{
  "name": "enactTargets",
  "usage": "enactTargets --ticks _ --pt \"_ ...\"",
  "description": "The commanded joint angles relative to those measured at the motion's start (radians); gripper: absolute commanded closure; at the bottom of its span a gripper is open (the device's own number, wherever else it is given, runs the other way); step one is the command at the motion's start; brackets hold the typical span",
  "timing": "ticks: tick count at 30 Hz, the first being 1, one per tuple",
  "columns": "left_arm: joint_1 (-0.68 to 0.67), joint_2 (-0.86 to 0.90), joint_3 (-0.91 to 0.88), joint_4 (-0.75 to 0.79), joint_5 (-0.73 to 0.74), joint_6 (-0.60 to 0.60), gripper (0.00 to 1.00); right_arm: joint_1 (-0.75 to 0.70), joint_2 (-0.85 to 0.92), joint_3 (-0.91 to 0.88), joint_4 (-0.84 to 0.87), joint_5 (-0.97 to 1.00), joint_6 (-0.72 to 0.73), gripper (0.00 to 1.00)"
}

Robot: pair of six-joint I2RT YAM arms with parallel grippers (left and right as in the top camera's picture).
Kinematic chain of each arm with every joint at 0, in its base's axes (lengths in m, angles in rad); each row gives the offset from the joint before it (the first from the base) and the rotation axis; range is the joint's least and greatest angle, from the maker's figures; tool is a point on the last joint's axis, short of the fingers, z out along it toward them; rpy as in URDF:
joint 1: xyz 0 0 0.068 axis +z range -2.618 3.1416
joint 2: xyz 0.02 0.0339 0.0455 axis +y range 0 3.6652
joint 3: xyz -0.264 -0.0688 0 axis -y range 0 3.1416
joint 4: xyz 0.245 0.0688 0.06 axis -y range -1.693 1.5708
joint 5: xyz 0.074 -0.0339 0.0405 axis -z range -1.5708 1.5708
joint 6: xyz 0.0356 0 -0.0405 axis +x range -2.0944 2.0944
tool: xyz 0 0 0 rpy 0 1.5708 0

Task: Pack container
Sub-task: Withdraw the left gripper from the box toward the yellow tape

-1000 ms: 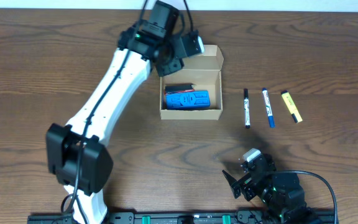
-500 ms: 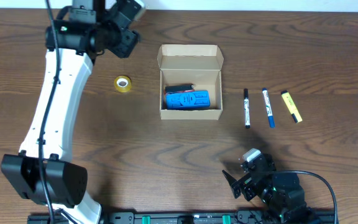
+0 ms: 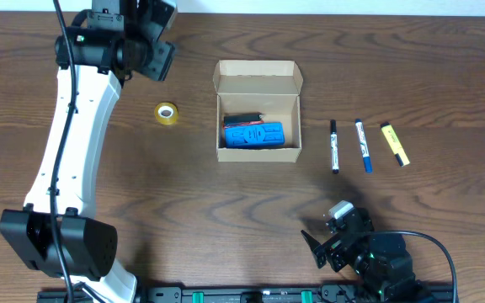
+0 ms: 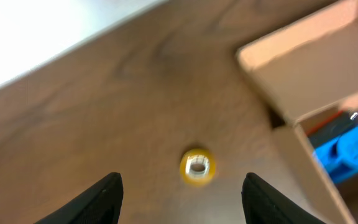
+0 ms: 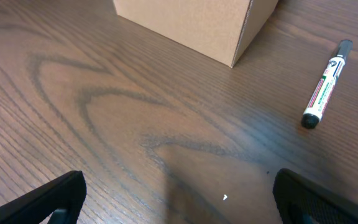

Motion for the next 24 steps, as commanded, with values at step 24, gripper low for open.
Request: enactTargets --ticks 24 --pt "0.154 0.322 -0.003 -0.083 0.049 0.000 0.14 0.010 -0.006 -0.009 -0.001 0.003 -0.013 0.01"
